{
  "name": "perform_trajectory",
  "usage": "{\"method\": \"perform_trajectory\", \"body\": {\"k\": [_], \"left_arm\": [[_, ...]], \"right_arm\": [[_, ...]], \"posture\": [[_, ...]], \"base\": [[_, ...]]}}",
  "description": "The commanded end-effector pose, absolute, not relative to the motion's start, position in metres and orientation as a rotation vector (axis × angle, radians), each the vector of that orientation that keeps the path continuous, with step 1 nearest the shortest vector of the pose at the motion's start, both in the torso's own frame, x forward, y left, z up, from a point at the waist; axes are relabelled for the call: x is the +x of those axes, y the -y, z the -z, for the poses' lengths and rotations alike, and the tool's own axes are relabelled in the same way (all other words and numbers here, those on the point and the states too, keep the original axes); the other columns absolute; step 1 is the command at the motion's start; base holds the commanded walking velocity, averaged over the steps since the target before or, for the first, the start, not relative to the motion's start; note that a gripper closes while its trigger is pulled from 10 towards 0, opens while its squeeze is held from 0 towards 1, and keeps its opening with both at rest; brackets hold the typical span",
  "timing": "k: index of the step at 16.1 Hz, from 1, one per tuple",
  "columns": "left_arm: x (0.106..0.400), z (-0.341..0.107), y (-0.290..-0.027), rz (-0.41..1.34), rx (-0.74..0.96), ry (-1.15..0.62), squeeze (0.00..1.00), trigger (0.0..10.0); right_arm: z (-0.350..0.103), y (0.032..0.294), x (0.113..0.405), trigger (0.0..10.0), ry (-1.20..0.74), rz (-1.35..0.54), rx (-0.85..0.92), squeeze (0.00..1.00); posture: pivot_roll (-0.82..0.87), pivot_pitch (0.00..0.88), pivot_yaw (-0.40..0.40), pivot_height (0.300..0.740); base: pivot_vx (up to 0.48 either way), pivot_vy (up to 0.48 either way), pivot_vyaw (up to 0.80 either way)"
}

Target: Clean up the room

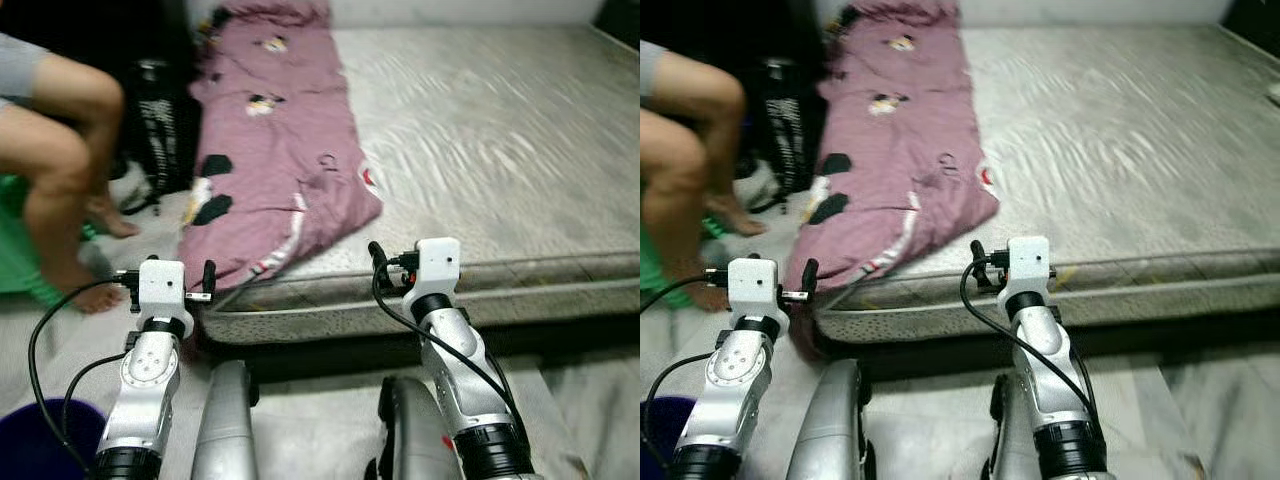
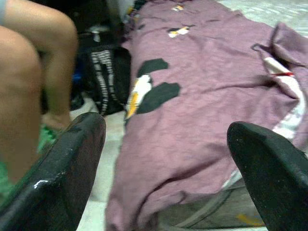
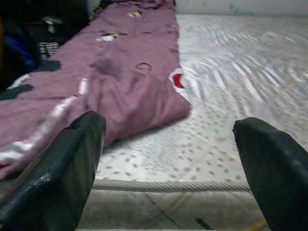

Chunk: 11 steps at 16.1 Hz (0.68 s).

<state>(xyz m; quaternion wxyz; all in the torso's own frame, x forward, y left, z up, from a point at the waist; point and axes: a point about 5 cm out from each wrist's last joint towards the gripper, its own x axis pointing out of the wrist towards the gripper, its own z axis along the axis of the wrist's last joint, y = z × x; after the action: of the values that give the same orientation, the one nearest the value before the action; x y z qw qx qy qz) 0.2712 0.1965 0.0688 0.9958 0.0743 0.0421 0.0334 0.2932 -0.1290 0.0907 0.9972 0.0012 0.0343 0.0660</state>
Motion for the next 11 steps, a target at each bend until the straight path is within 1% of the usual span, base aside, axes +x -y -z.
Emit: {"method": "perform_trajectory", "body": {"k": [1, 3, 7, 11], "left_arm": [[0.2728, -0.0718, -0.1965, -0.063, 0.150, -0.074, 0.00, 10.0], [0.2729, -0.0715, -0.1967, -0.066, 0.153, -0.076, 0.00, 10.0], [0.2729, -0.0713, -0.1962, -0.062, 0.153, -0.076, 0.00, 10.0], [0.2737, -0.0712, -0.1959, -0.059, 0.152, -0.077, 0.00, 10.0]], "right_arm": [[-0.0941, 0.1302, 0.2951, 10.0, -0.060, -0.129, 0.003, 0.00], [-0.0938, 0.1301, 0.2950, 10.0, -0.063, -0.130, 0.003, 0.00], [-0.0938, 0.1286, 0.2948, 10.0, -0.063, -0.144, -0.005, 0.00], [-0.0943, 0.1267, 0.2954, 10.0, -0.059, -0.159, -0.004, 0.00]], "posture": [[0.02, 0.048, 0.006, 0.528], [0.02, 0.048, 0.006, 0.508], [0.02, 0.048, 0.004, 0.508], [0.02, 0.045, 0.003, 0.508]], "base": [[0.000, 0.000, 0.00], [0.000, 0.000, 0.00], [0.000, 0.000, 0.00], [0.000, 0.000, 0.75]]}}
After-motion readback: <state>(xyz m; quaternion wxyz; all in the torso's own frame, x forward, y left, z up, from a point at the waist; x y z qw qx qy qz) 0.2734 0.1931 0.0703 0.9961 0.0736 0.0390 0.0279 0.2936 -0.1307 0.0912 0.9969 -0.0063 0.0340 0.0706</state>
